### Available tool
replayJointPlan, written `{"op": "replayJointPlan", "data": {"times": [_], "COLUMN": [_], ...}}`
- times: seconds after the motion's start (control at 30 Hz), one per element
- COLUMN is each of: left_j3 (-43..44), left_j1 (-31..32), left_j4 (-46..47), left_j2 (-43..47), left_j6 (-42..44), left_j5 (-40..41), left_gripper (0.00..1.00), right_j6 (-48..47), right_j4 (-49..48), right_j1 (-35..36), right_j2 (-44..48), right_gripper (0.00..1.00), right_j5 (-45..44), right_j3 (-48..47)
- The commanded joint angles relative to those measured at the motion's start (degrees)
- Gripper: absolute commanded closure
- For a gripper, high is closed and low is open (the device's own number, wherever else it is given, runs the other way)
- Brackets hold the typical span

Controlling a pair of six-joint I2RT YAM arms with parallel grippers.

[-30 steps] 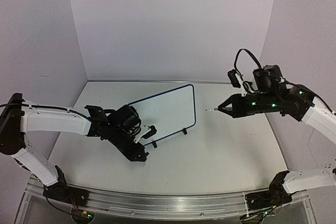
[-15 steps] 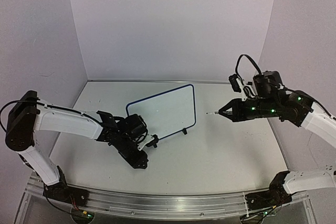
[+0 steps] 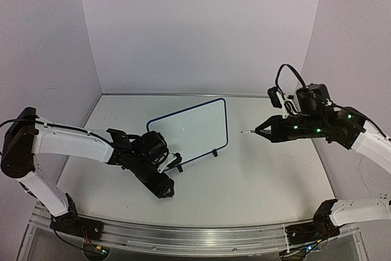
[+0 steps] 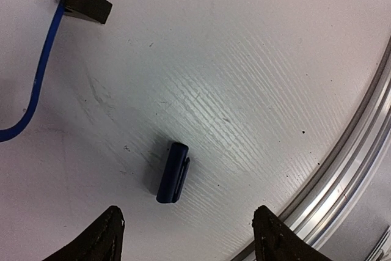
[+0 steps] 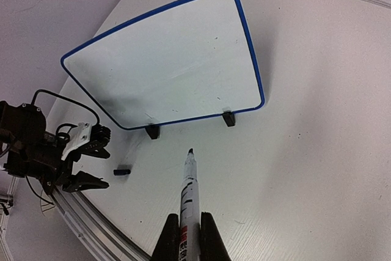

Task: Write a sentence on the whiteboard
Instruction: Place the pen cap at the center of the board, then pick up the whiteboard from the whiteboard stand.

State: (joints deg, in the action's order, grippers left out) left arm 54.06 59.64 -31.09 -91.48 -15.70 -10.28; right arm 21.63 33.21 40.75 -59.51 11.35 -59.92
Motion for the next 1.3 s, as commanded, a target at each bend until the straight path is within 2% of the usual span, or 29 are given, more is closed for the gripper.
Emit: {"op": "replayJointPlan", "data": {"times": [0.0, 0.23, 0.5, 0.7, 0.93, 1.03, 1.27], "left_j3": [-0.8, -2.3, -0.7, 5.7, 16.7, 19.0, 18.8], "left_j1": [0.1, -2.3, -13.2, -22.6, -32.7, -32.9, -33.0], "left_j4": [1.1, -1.0, -2.7, -7.2, -9.7, -9.5, -7.9], "left_j2": [6.7, 15.5, 25.1, 22.7, 14.4, 10.6, 9.4], "left_j6": [-1.5, -3.3, -1.1, 4.8, 14.4, 15.1, 17.4], "left_j5": [3.6, 6.4, -2.9, -10.8, -26.3, -29.5, -28.4], "left_gripper": [0.27, 0.25, 0.24, 0.25, 0.28, 0.36, 0.49], "right_j6": [0.3, 0.3, 1.2, 1.5, 3.5, 3.6, 2.4], "right_j4": [-3.0, -6.3, -13.2, -16.2, -25.8, -29.1, -32.8], "right_j1": [0.0, 0.0, 0.0, 0.0, 1.0, 3.0, 8.1], "right_j2": [1.5, 4.3, 5.2, 3.4, -1.6, -4.0, -11.9], "right_gripper": [1.00, 1.00, 1.00, 1.00, 1.00, 1.00, 1.00], "right_j5": [0.9, 1.7, 6.5, 9.3, 13.7, 13.4, 12.6], "right_j3": [0.5, 2.3, 5.6, 5.9, 7.9, 7.8, 4.8]}}
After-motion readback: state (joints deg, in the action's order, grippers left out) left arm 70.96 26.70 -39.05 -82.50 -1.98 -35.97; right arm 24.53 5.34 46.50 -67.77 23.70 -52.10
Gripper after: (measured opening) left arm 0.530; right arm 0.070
